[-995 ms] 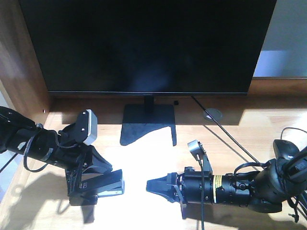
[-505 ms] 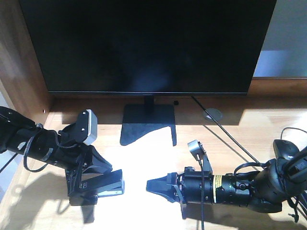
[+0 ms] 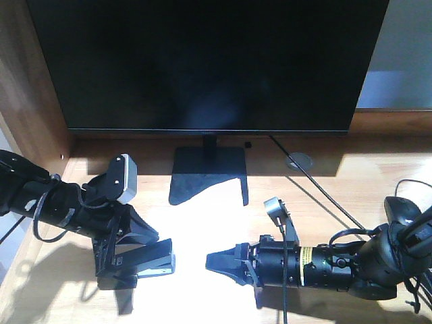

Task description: Grab stapler and paper to desk for stapling

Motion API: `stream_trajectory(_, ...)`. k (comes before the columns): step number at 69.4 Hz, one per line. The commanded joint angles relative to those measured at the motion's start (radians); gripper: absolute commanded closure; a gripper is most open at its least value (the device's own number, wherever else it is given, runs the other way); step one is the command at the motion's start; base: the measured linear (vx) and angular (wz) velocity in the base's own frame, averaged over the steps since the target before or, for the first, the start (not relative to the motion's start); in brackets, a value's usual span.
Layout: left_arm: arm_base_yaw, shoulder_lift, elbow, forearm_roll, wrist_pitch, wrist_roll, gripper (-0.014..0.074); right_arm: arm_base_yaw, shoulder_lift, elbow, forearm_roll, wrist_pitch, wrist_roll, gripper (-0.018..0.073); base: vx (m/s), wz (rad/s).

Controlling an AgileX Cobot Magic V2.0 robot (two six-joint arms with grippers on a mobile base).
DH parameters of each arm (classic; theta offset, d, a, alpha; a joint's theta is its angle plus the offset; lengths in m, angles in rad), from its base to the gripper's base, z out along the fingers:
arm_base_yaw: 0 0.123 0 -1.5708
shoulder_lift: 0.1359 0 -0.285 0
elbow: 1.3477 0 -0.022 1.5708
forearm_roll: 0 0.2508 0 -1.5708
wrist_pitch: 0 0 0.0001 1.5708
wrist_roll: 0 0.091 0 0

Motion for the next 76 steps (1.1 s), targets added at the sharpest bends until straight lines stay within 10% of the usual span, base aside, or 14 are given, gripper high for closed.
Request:
stream_trajectory(1,-0.004,-0.036,-0.017,-0.083,0.045,0.023,0.0603,-0.001,-0.036,-0.013,0.016,-0.100,-0.011,0.0561,0.00,0.00)
stream_trajectory(76,-0.054,0.112,-0.017,-0.017,-0.033,0.026,0.0603,-0.001,-0.036,-0.013,0.023,-0.102,-0.012,0.0561,0.00,0.00)
